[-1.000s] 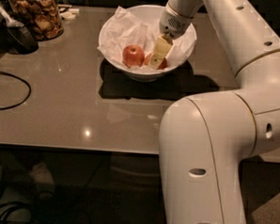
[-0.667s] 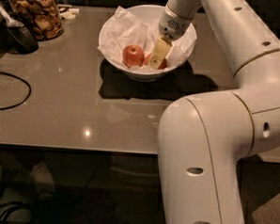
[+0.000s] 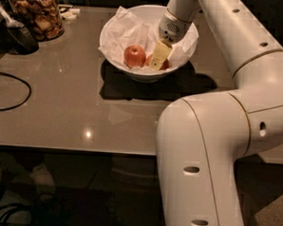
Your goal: Pick apple from white bowl
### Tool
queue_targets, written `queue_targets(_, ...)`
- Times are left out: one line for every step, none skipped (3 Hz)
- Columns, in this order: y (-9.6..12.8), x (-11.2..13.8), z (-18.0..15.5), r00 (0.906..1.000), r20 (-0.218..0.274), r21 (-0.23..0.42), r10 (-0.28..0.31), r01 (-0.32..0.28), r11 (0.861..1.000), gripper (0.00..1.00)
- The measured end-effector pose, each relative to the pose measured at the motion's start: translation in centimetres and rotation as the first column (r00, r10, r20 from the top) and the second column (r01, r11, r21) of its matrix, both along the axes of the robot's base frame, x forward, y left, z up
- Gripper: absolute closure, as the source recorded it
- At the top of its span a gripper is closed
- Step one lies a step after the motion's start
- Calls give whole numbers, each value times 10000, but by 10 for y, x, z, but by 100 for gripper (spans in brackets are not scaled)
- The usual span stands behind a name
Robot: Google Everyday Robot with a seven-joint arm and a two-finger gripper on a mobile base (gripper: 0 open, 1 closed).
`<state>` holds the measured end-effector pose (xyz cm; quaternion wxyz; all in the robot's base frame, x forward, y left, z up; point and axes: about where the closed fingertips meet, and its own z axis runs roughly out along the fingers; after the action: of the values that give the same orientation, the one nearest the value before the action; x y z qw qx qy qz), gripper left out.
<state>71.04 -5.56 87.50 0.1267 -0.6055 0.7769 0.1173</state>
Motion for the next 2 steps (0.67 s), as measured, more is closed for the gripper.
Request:
queue_targets(1, 1, -5, 10000, -92, 1, 21, -21, 10000, 23)
queue_targets(0, 1, -9, 9999, -168, 5, 39, -39, 10000, 22)
